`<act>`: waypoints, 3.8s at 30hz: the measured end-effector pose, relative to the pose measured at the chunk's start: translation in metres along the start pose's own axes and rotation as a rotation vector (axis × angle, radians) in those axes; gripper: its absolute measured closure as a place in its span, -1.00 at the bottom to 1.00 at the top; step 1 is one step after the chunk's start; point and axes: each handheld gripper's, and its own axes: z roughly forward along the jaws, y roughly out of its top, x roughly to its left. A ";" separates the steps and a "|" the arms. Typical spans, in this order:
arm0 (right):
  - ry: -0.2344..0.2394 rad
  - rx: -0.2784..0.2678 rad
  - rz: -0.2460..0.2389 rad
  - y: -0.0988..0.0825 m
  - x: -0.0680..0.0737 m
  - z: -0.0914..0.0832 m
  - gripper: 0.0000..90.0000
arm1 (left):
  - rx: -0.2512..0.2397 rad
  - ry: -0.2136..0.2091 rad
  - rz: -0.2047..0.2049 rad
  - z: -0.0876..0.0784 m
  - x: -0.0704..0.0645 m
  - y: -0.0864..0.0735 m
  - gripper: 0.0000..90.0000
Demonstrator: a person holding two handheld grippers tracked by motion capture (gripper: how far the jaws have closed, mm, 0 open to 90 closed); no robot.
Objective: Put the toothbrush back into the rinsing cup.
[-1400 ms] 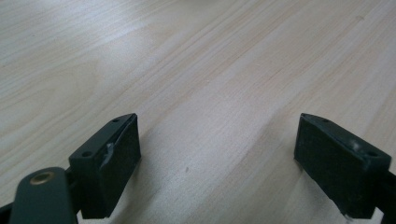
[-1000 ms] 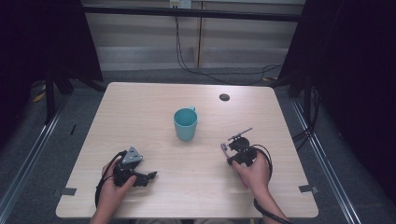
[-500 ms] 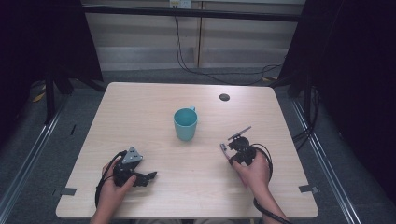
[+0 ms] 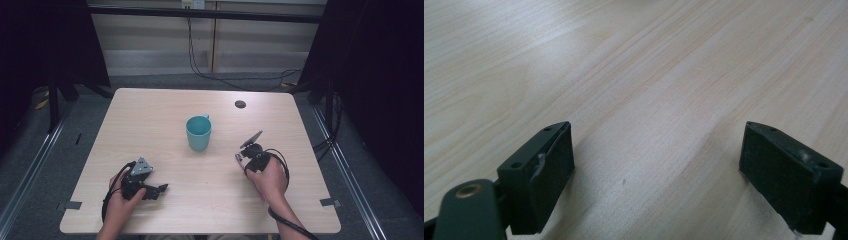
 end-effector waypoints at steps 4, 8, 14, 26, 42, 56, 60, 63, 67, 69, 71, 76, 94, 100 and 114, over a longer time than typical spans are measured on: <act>0.011 -0.017 0.003 -0.001 -0.001 0.000 0.80 | -0.002 -0.002 -0.001 0.000 0.000 0.000 -0.69; 0.037 -0.059 0.029 -0.006 -0.005 0.000 0.80 | -0.001 0.000 -0.002 0.000 0.000 0.000 -0.69; 0.063 -0.111 0.049 -0.013 -0.012 -0.003 0.80 | 0.000 -0.001 -0.002 0.000 0.000 0.000 -0.69; 0.105 -0.284 0.053 -0.012 -0.019 -0.031 0.80 | -0.002 -0.004 -0.001 0.000 0.000 0.000 -0.69; 0.102 -0.611 0.084 -0.011 -0.018 -0.066 0.80 | -0.001 -0.003 0.001 0.000 0.000 0.000 -0.69; 0.079 -0.702 0.061 -0.004 -0.009 -0.076 0.80 | 0.000 -0.003 0.001 0.000 0.000 0.000 -0.69; 0.098 -0.736 0.076 -0.003 -0.009 -0.079 0.80 | 0.001 -0.001 0.007 0.000 0.000 0.000 -0.70; 0.100 -0.746 0.077 -0.002 -0.008 -0.081 0.80 | 0.001 -0.003 0.004 0.000 0.000 0.000 -0.70; 0.105 -0.777 0.086 0.001 -0.007 -0.084 0.80 | 0.001 0.000 0.007 0.000 0.000 0.000 -0.70; 0.115 -0.786 0.092 0.002 -0.006 -0.085 0.80 | 0.001 -0.001 0.006 0.000 0.000 0.000 -0.70; 0.113 -0.792 0.091 0.004 -0.006 -0.086 0.80 | 0.000 -0.003 0.003 0.000 0.000 0.000 -0.70; 0.113 -0.818 0.091 0.009 -0.004 -0.092 0.80 | 0.002 -0.001 0.007 0.000 0.000 0.000 -0.70; 0.146 -0.891 0.090 0.034 0.005 -0.107 0.80 | 0.002 -0.002 0.009 0.000 0.000 0.000 -0.70; 0.140 -0.920 0.084 0.044 0.010 -0.113 0.80 | 0.002 -0.001 0.009 0.000 0.000 0.000 -0.70; 0.160 -0.971 0.087 0.058 0.017 -0.115 0.80 | 0.003 -0.001 0.010 0.000 0.000 0.000 -0.70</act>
